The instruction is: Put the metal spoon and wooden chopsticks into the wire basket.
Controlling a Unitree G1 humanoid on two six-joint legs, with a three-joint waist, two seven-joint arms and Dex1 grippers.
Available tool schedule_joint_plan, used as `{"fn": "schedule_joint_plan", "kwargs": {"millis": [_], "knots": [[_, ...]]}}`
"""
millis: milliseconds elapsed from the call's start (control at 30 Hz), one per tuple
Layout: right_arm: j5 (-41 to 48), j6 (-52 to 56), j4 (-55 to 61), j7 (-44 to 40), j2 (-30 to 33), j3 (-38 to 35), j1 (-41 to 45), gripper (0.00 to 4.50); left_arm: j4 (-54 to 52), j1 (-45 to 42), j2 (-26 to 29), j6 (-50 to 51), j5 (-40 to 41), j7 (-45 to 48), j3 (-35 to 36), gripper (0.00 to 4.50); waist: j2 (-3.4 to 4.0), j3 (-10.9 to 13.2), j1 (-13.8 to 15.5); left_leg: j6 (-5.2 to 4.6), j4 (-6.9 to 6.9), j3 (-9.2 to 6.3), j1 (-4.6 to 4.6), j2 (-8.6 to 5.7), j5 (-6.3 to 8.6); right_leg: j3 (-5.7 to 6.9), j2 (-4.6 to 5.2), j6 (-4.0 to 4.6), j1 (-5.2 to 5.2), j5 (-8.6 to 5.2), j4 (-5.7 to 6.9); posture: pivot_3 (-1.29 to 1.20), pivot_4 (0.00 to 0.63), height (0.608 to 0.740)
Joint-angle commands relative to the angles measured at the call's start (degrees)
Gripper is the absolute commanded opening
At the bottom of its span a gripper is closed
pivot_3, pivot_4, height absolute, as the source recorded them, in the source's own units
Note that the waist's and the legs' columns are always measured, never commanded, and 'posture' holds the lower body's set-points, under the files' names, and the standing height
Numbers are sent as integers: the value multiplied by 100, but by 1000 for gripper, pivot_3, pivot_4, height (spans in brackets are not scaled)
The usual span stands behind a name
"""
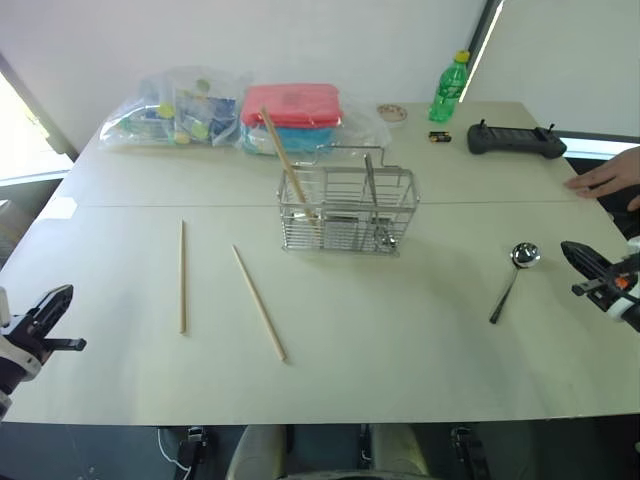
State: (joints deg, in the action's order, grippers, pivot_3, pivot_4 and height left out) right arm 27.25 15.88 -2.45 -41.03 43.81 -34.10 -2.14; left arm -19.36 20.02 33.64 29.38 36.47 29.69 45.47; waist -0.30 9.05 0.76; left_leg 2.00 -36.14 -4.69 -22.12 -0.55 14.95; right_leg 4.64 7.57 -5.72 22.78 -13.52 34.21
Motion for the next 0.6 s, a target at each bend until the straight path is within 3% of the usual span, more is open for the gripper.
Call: {"fn": "schedule_joint_plan", "kwargs": {"millis": [33, 600], "knots": [[35, -103, 125, -6, 17, -90, 63, 0, -182, 17, 54, -46, -21, -6, -9, 65, 0, 0, 0, 0, 0, 0, 0, 0, 0, 0, 0, 3, 0, 2, 0, 0, 150, 699], [5, -221, 31, -48, -3, -109, -4, 0, -136, -47, 103, 72, 80, -28, 49, 65, 0, 0, -1, 0, 0, 0, 0, 0, 0, 0, -1, 4, 0, 3, 1, 0, 150, 699]]}}
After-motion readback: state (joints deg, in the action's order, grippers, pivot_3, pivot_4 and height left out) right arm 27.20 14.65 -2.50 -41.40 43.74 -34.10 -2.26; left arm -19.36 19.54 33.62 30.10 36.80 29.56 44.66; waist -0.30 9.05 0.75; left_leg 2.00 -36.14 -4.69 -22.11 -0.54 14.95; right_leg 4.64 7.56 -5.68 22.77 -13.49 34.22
